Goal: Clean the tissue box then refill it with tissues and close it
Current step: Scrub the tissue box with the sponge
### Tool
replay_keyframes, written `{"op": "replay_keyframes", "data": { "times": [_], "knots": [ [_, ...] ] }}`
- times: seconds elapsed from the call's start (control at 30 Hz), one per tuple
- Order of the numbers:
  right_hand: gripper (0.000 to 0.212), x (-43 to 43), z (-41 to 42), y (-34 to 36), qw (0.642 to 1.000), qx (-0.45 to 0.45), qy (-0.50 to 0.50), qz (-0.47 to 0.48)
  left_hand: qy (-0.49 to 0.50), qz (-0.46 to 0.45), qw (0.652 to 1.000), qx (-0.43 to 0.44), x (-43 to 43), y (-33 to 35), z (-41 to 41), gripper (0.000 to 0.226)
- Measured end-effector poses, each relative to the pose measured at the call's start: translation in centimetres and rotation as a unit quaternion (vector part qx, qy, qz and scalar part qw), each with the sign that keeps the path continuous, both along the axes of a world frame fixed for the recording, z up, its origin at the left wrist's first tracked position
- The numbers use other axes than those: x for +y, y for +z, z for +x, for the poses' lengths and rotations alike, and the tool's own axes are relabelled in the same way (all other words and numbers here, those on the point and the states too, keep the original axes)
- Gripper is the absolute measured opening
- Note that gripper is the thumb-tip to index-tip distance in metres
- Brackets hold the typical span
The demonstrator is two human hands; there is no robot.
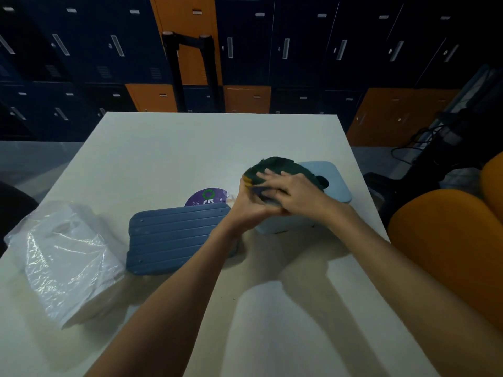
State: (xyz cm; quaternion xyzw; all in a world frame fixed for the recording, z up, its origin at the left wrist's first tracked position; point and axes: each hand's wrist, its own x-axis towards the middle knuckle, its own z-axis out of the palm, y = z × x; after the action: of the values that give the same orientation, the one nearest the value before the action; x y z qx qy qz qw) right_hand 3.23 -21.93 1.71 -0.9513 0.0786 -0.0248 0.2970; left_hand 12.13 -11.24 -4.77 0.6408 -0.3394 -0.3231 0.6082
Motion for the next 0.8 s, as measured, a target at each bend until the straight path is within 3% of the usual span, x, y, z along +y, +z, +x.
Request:
{"op": "replay_keyframes", "data": {
  "times": [0.27, 0.33, 0.43, 0.57, 0.63, 0.73, 0.8],
  "knots": [
    [0.031, -1.9, -1.1, 0.3, 0.994, 0.019, -0.077, -0.070, 0.038, 0.039, 0.998, -0.016, 0.5, 0.8, -0.1, 0.115],
    [0.042, -0.6, -0.4, 0.6, 0.991, 0.017, -0.125, -0.052, 0.040, 0.037, 0.998, -0.012, 0.4, 0.6, -0.1, 0.114],
    [0.042, 0.7, 0.2, 1.0, 0.987, 0.024, -0.157, -0.025, 0.032, 0.028, 0.999, -0.022, 0.3, 0.7, -0.1, 0.109],
    [0.033, 0.1, 0.3, 1.7, 0.969, -0.090, -0.211, 0.088, 0.024, 0.033, 0.998, -0.054, 0.4, 0.6, 0.0, 0.108],
    [0.033, -0.6, 0.8, 1.9, 0.956, -0.140, -0.239, 0.099, 0.028, 0.041, 0.997, -0.058, 0.5, 0.8, 0.0, 0.109],
    [0.041, 0.0, 2.1, 0.3, 0.985, 0.017, -0.168, -0.029, 0.034, 0.037, 0.997, -0.057, 0.4, 0.8, 0.0, 0.102],
    [0.046, 0.7, 2.3, -0.8, 0.985, 0.069, -0.130, -0.092, 0.037, 0.027, 0.997, -0.068, 0.3, 0.9, 0.0, 0.095]
  ]
}}
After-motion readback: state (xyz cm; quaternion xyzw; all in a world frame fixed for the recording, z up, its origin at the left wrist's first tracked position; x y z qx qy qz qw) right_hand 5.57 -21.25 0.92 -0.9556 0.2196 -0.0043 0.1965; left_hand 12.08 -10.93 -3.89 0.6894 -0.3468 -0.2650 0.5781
